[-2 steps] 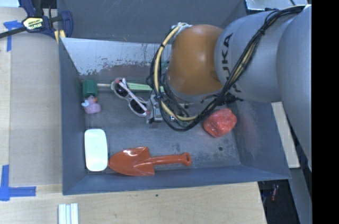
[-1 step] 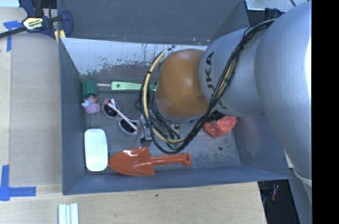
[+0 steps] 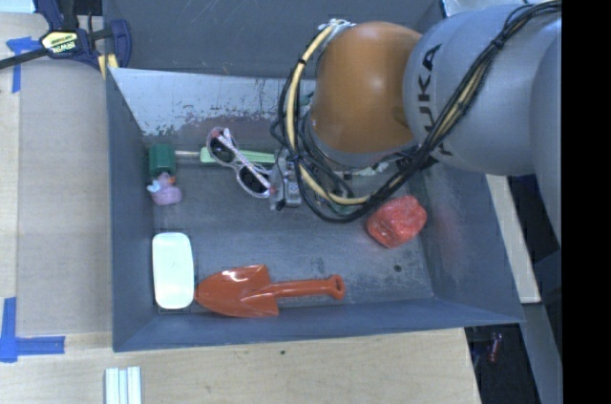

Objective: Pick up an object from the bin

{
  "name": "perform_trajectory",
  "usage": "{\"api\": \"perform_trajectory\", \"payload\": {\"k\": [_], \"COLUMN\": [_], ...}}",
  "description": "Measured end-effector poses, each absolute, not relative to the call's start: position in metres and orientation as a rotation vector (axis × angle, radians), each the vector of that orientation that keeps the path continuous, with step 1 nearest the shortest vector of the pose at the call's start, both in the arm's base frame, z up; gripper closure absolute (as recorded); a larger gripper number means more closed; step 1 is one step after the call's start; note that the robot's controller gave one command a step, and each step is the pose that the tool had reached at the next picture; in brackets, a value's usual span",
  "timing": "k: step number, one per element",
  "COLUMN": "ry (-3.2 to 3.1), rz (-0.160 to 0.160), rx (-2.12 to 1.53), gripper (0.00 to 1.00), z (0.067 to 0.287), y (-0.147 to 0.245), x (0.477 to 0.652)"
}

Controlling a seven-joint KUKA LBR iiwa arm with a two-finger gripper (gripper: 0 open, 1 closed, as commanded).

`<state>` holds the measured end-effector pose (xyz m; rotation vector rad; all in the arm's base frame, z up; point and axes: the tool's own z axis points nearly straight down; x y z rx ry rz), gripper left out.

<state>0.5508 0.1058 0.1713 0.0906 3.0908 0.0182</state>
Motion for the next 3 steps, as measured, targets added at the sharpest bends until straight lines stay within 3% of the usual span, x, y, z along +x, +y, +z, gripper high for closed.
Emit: {"api": "perform_trajectory", "payload": {"k": [1,2,3], "ry": [3.097,3.101,3.092], "rz": [0.019,0.017,0.020], "rx": [0.089,0.087,0.076], "gripper": [1.00,1.00,1.00], "z": [0.139,0.176,0.199], "y": [0.101,0.095,0.087], "x": [0.540,0.555,0.555]}}
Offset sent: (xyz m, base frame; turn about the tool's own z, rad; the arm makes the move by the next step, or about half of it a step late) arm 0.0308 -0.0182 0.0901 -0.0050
